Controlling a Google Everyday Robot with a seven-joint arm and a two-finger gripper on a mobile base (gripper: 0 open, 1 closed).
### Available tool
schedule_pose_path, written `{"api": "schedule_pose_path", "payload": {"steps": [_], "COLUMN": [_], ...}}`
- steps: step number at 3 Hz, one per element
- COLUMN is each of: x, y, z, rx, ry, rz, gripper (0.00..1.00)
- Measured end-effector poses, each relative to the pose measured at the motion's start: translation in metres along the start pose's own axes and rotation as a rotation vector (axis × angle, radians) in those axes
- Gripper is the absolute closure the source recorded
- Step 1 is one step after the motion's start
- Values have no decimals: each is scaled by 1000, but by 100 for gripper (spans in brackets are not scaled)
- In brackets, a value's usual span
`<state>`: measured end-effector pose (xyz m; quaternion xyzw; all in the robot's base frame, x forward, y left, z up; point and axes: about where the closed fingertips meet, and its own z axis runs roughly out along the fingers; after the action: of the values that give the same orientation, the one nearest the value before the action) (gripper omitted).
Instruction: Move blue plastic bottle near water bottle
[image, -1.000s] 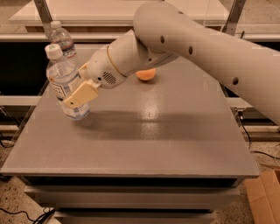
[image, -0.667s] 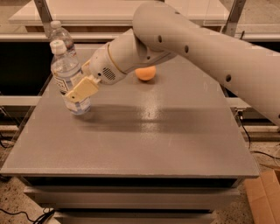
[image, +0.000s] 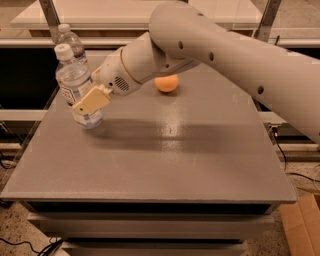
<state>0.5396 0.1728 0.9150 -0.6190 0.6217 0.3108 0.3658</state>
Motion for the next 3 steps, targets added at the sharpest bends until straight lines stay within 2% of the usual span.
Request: {"api": "schedule_pose_path", "payload": {"steps": [1, 3], "x": [-4, -3], "y": [-15, -53], "z": [0, 11], "rx": [44, 80], "ry": [0, 10], "rz": [-6, -6], "gripper": [100, 100]}}
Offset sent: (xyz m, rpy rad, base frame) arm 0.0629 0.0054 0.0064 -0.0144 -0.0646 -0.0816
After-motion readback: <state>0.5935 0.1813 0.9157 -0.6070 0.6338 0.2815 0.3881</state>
